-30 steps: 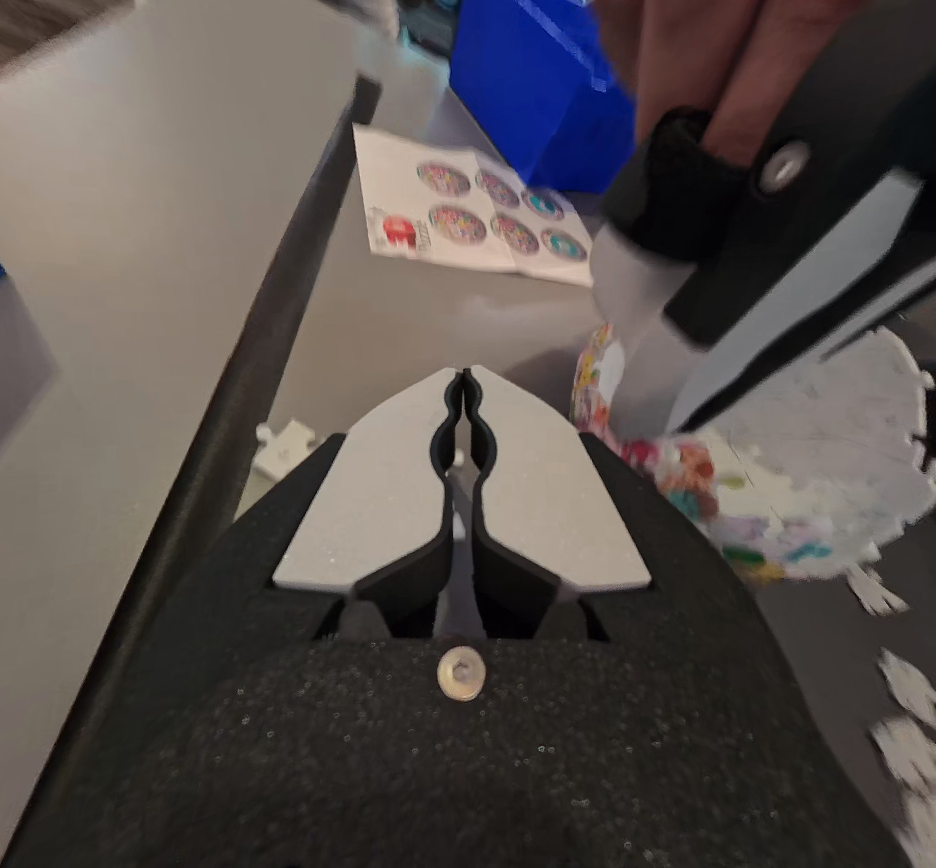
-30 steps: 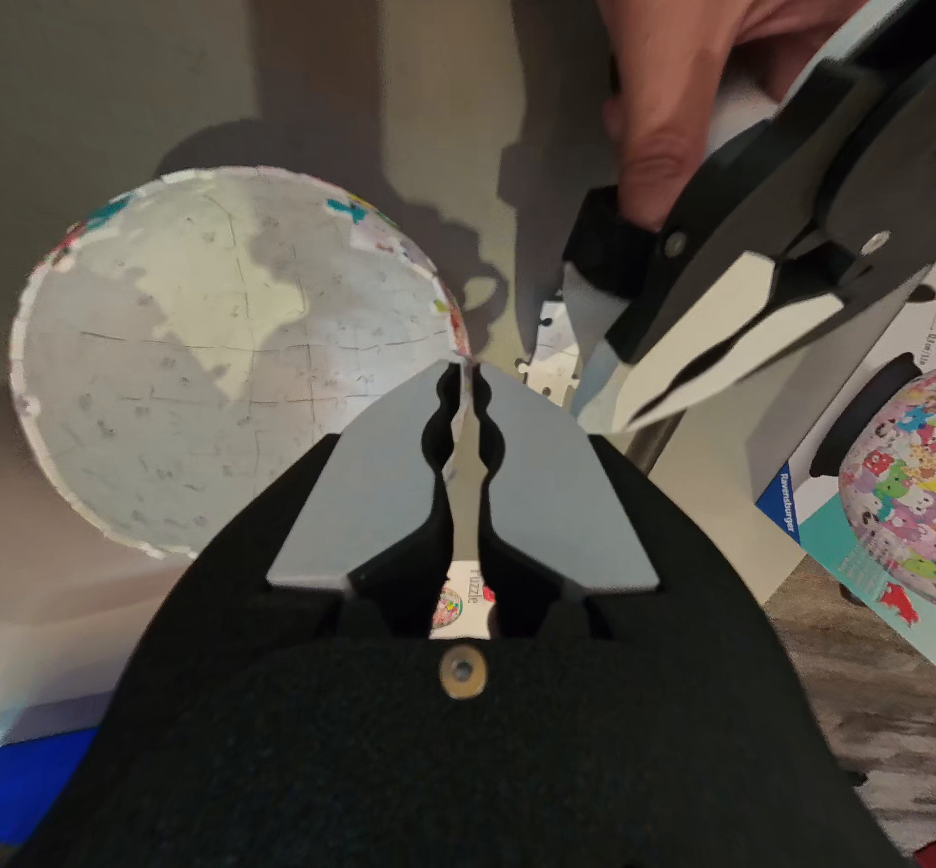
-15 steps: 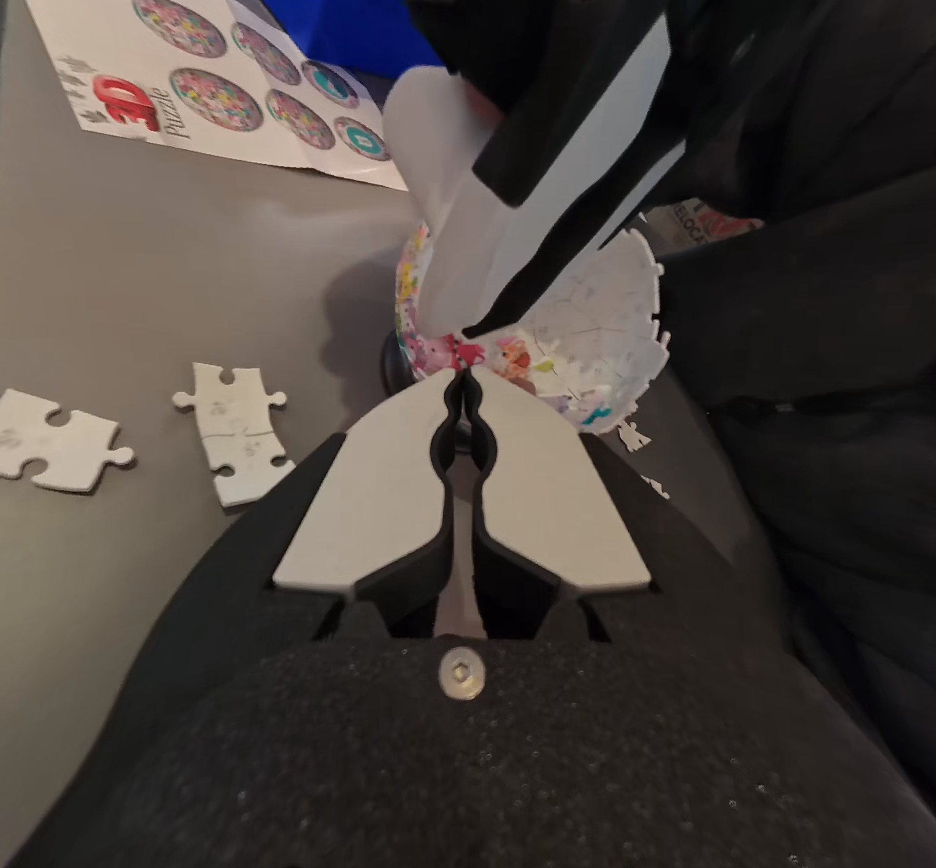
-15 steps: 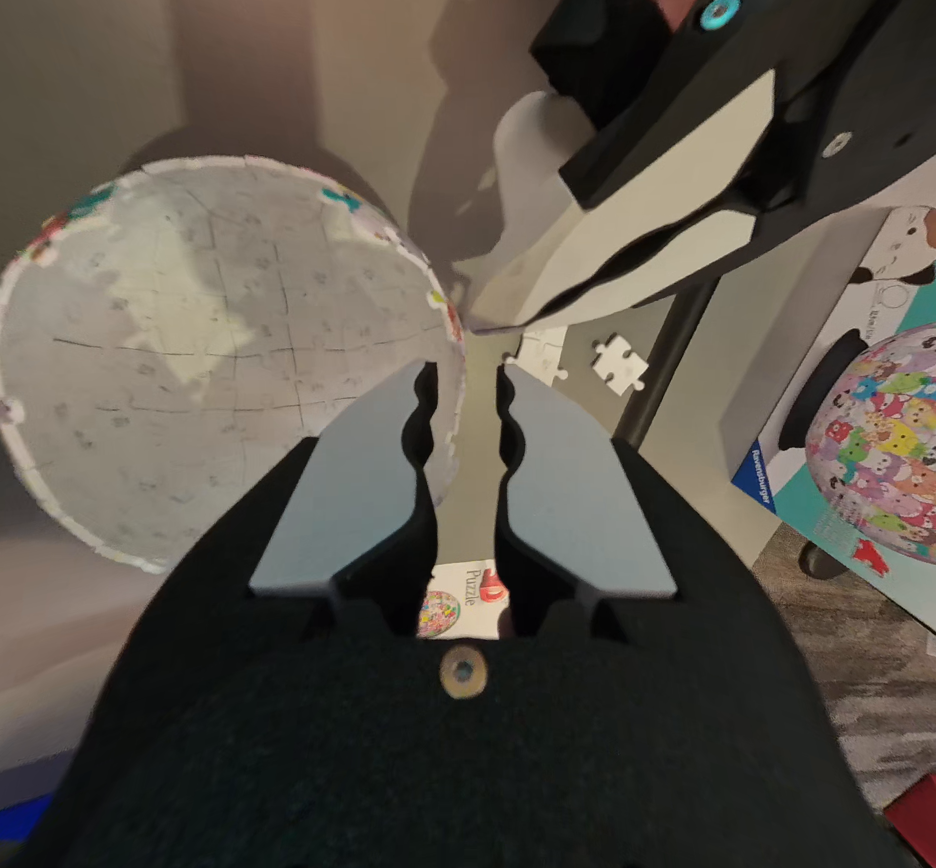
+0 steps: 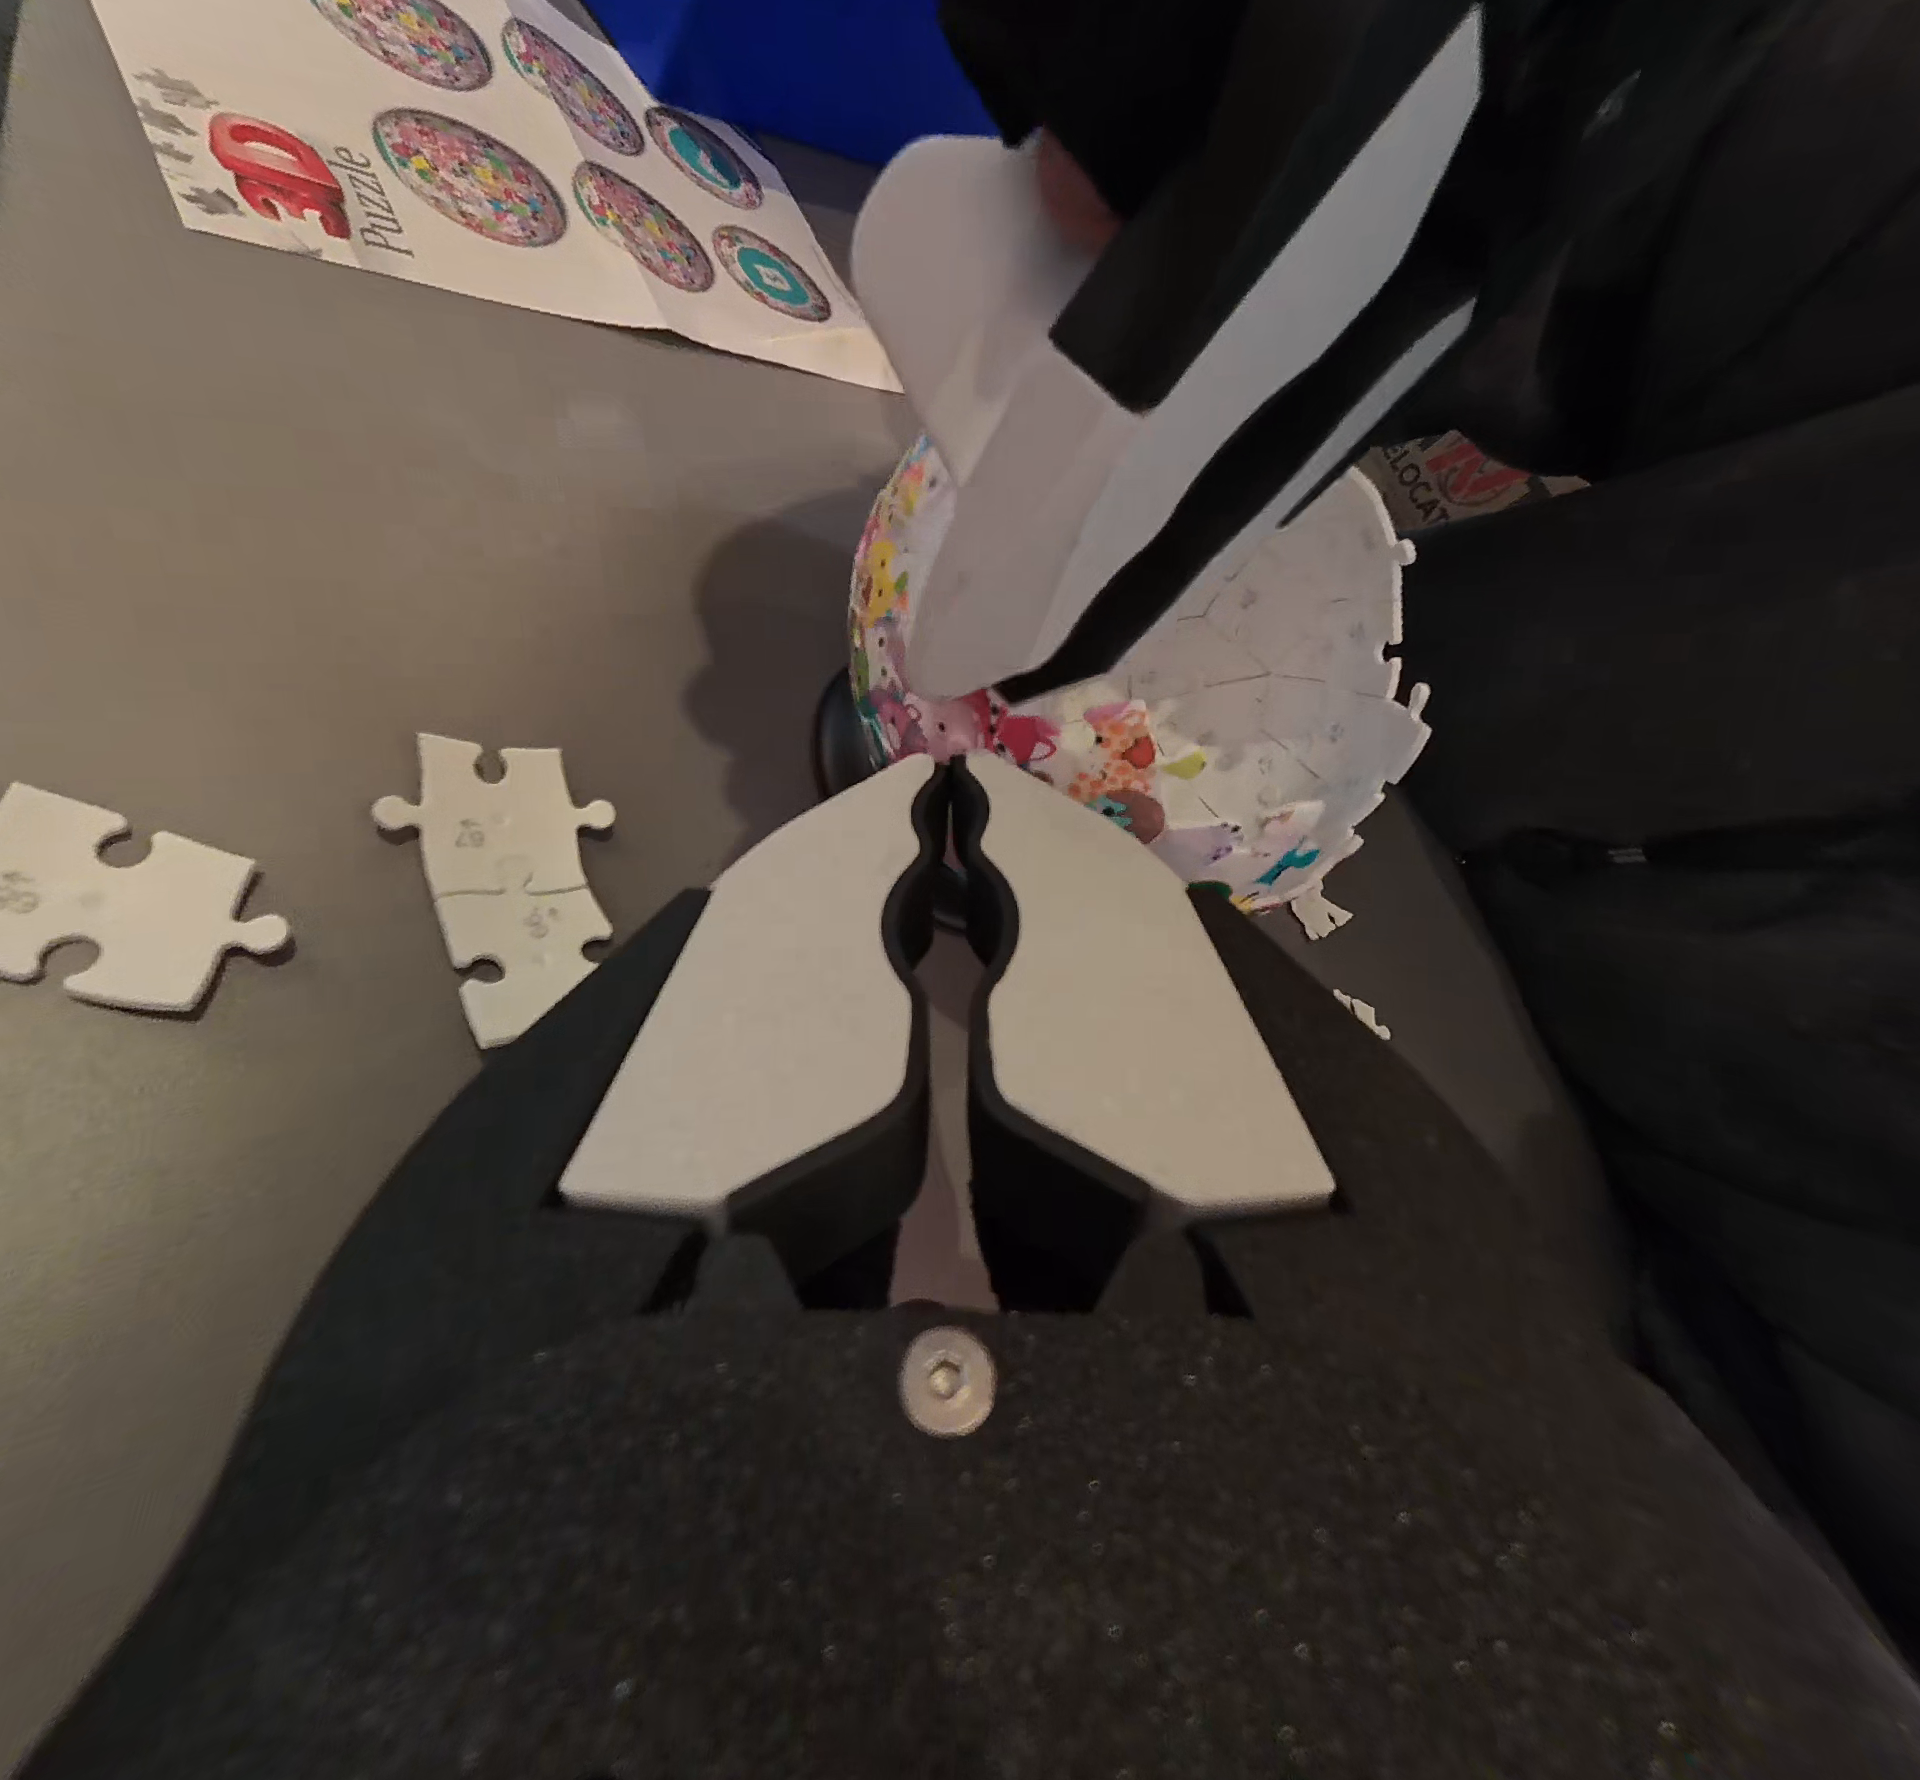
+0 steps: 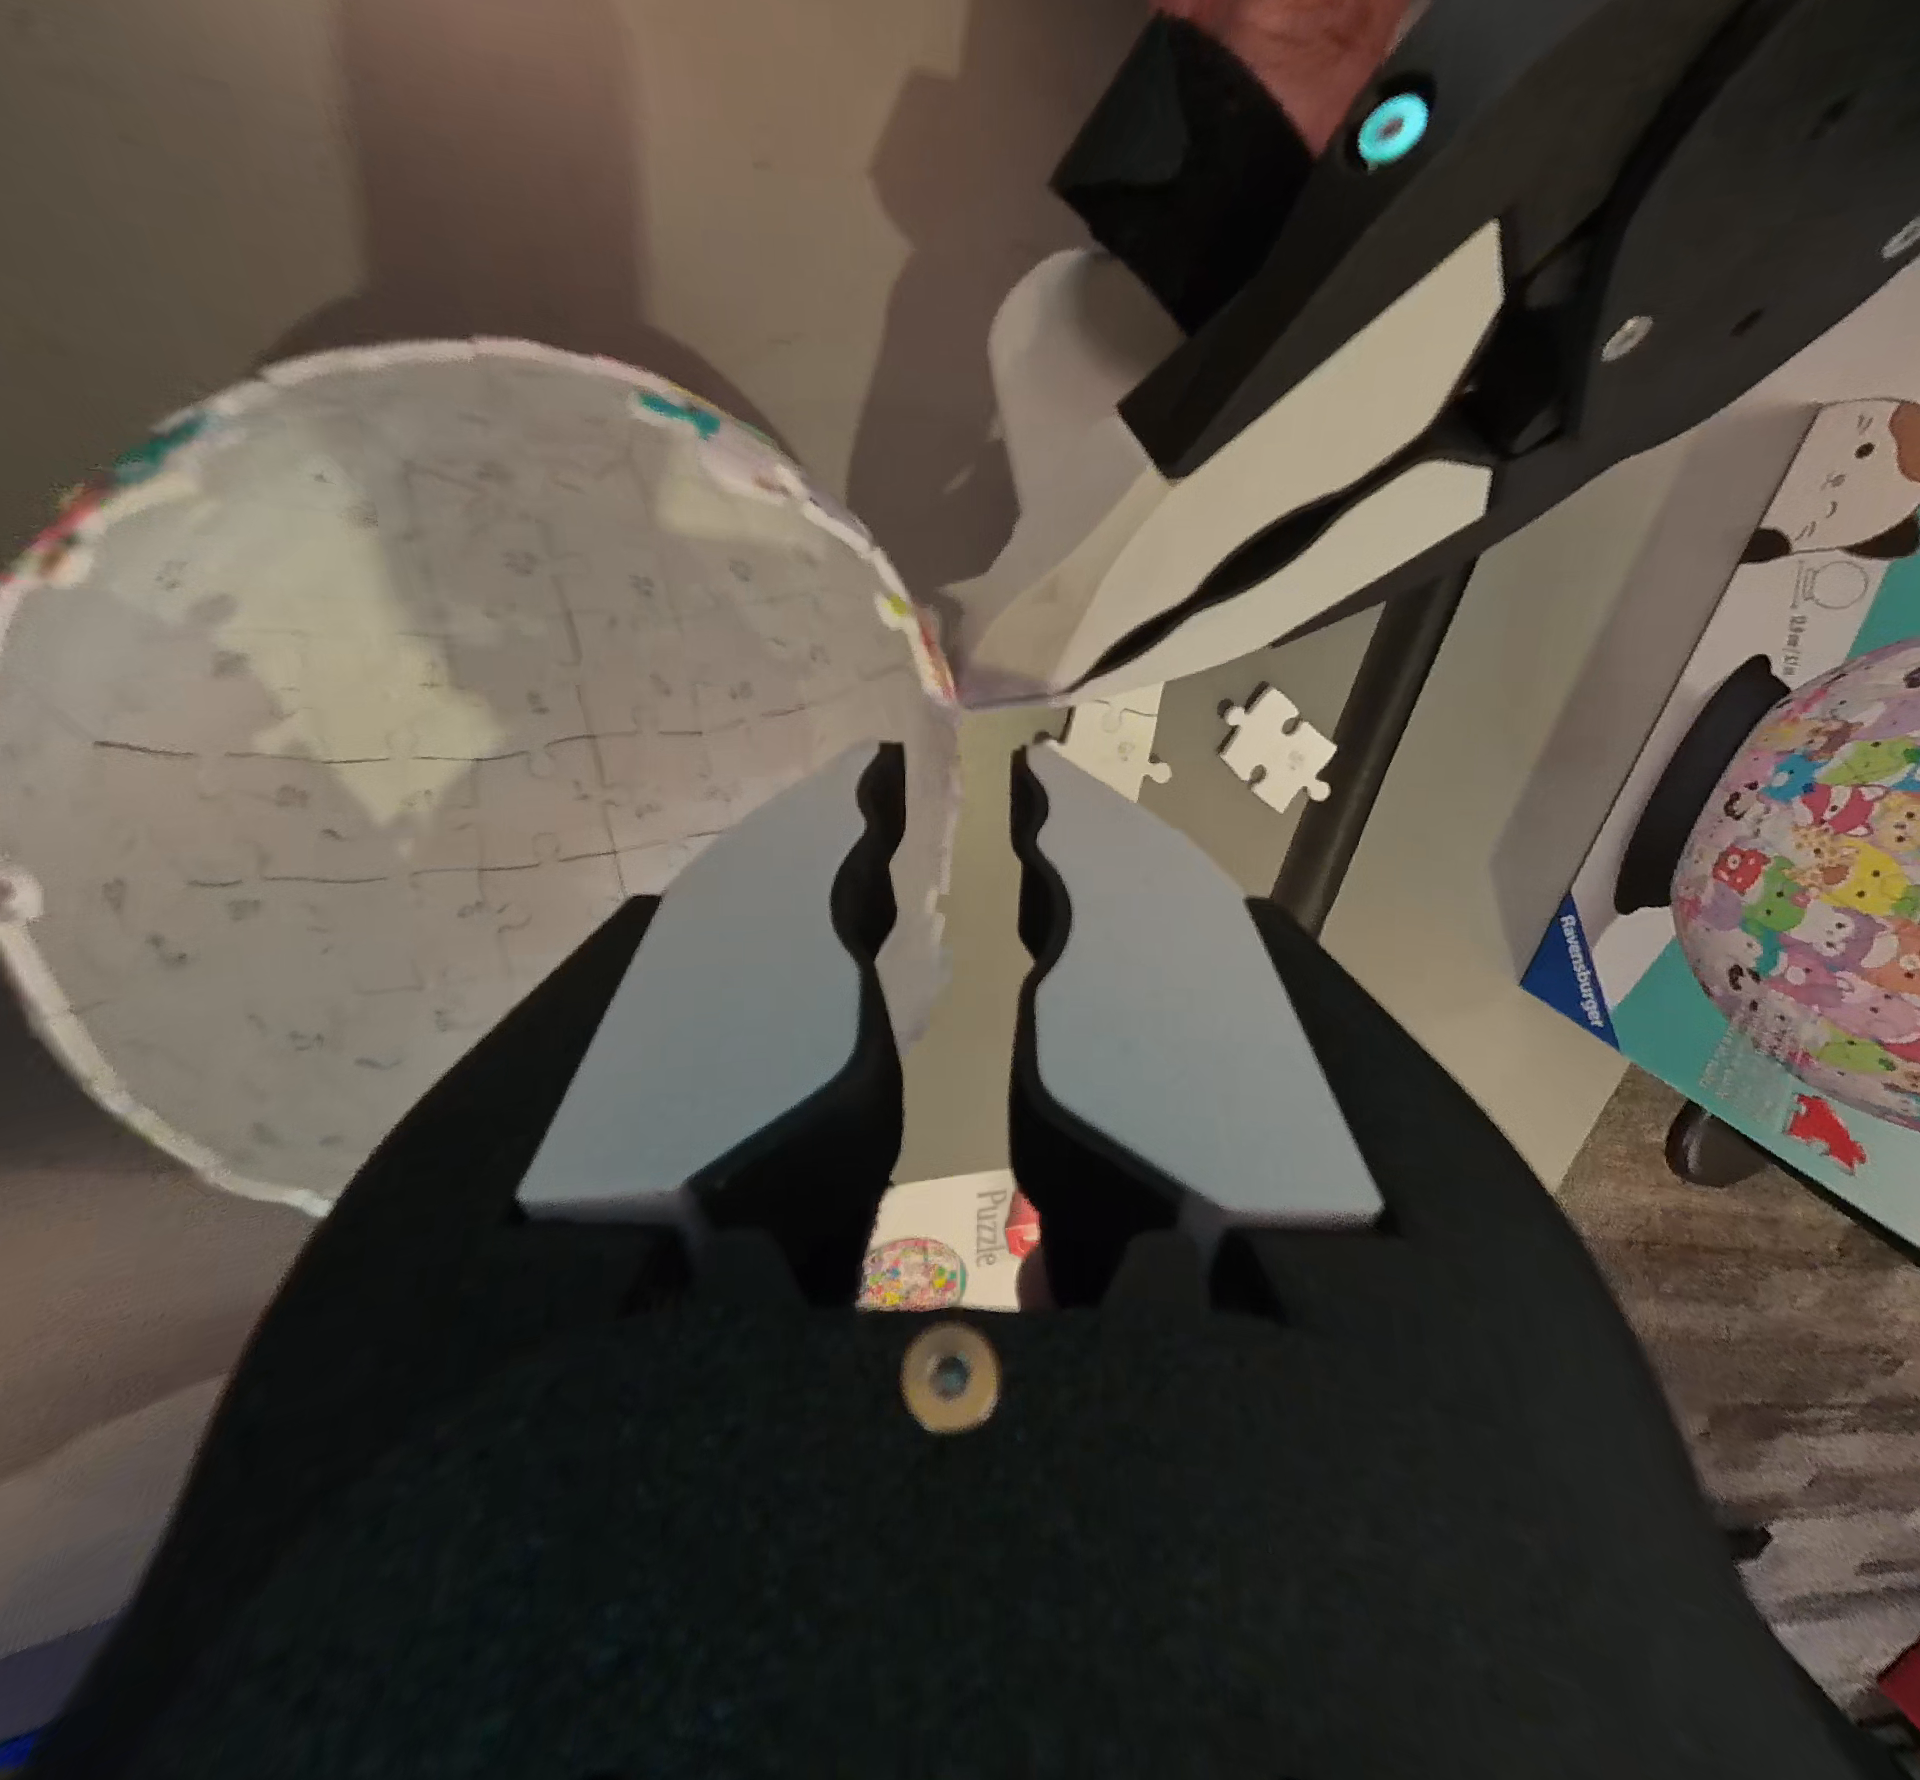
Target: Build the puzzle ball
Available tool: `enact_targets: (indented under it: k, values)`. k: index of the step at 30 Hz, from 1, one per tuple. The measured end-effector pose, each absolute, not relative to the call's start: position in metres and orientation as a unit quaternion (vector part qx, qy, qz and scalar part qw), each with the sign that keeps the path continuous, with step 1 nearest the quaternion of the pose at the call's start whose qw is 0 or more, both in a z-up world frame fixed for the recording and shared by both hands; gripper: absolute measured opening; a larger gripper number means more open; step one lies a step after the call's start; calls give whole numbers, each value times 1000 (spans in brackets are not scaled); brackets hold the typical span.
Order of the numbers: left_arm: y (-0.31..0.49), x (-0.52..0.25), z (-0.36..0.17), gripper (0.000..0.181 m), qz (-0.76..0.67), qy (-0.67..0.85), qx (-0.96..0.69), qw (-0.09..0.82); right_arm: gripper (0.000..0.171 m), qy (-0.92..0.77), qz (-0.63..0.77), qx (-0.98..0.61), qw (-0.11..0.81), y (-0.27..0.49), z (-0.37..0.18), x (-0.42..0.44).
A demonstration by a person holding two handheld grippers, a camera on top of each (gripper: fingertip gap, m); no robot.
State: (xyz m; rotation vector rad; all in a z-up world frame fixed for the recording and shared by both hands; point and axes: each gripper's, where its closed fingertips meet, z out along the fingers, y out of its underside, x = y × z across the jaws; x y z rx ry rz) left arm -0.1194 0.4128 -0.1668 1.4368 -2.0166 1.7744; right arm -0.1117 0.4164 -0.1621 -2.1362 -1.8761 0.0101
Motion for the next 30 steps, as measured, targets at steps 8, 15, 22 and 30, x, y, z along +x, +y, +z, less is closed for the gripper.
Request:
enact_targets:
  k: [8,15,22,30]
  values:
    - [413,-119,-168,0,582,-661,471,48,18,-654,-1,-738,166,423,-158,-119]
    - [414,-120,-168,0,583,-660,471,49,18,-658,3,-737,159,420,-160,-118]
    - [412,-120,-167,0,584,-662,467,49,19,-655,-2,-740,157,423,-164,-116]
    - [412,-119,-168,0,582,-663,468,47,22,-649,-5,-743,161,426,-161,-117]
